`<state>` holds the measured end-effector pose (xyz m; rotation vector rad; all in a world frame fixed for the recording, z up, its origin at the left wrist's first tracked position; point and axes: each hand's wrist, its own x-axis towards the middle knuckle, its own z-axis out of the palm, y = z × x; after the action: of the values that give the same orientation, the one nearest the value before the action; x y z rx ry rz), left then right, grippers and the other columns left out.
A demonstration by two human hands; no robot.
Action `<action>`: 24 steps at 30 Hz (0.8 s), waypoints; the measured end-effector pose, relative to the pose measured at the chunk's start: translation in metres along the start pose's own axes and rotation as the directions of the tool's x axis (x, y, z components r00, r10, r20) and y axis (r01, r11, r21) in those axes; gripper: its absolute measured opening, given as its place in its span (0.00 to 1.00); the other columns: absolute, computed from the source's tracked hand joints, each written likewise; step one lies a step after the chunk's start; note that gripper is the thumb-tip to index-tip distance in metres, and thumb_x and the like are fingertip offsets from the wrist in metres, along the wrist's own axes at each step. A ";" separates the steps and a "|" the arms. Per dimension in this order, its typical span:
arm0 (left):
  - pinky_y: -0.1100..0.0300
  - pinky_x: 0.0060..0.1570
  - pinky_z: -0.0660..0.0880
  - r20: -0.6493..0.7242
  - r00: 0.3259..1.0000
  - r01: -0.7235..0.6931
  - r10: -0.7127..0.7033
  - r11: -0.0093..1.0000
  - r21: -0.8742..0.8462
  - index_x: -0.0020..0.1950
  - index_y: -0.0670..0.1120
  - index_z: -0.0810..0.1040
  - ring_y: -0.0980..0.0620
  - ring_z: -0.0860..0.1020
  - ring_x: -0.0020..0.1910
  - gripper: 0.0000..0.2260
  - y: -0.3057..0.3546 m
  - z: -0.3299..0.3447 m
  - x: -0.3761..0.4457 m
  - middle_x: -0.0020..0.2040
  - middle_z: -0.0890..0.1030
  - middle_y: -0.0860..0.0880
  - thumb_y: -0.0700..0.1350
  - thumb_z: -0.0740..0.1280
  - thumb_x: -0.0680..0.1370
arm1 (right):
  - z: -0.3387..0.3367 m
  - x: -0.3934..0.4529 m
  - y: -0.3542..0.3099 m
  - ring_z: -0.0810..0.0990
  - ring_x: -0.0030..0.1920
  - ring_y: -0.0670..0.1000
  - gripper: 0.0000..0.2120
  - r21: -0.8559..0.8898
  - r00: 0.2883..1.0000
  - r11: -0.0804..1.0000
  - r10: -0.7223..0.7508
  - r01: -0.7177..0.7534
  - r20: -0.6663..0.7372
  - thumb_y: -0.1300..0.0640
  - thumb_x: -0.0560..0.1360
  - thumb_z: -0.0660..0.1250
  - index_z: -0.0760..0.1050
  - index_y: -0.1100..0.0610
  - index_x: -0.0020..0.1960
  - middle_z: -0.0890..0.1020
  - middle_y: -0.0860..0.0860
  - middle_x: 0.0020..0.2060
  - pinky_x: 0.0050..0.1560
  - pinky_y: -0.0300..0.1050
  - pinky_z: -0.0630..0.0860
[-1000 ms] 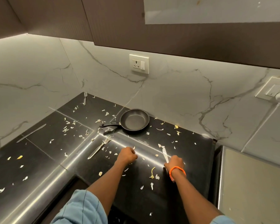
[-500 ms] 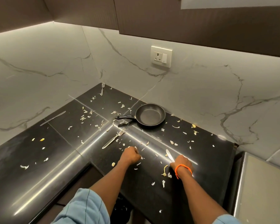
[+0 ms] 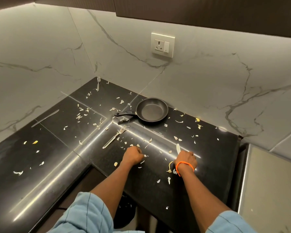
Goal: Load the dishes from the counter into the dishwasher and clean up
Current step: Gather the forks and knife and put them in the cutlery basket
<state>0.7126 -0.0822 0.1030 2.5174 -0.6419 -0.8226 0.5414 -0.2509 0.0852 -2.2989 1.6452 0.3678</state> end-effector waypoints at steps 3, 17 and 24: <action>0.58 0.46 0.75 0.015 1.000 -0.014 0.013 1.000 0.026 0.46 0.46 0.84 0.50 0.80 0.45 0.04 -0.004 0.001 -0.001 0.43 0.83 0.48 0.46 0.73 0.74 | -0.003 0.003 0.001 0.80 0.57 0.58 0.13 0.022 0.999 1.000 -0.006 0.005 0.045 0.56 0.78 0.63 0.80 0.55 0.59 0.80 0.56 0.57 0.52 0.49 0.78; 0.50 0.53 0.80 -0.020 0.996 -0.078 0.082 0.989 0.127 0.43 0.44 0.85 0.45 0.82 0.49 0.06 0.000 0.006 -0.002 0.45 0.85 0.44 0.45 0.71 0.74 | 0.002 -0.011 0.002 0.78 0.57 0.59 0.23 0.057 0.987 0.995 -0.083 0.076 0.138 0.47 0.64 0.78 0.82 0.53 0.57 0.78 0.57 0.56 0.59 0.51 0.77; 0.48 0.49 0.80 0.023 0.981 -0.192 0.192 0.956 0.221 0.43 0.41 0.83 0.41 0.80 0.50 0.07 0.024 0.024 -0.001 0.45 0.83 0.42 0.44 0.68 0.73 | 0.007 -0.017 0.006 0.79 0.56 0.60 0.18 0.087 0.991 0.989 -0.126 0.122 0.047 0.55 0.70 0.73 0.80 0.59 0.58 0.81 0.59 0.56 0.56 0.50 0.77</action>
<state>0.6896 -0.1065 0.0982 2.5958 -1.0123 -0.7162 0.5302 -0.2355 0.0845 -2.2952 1.4565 0.3217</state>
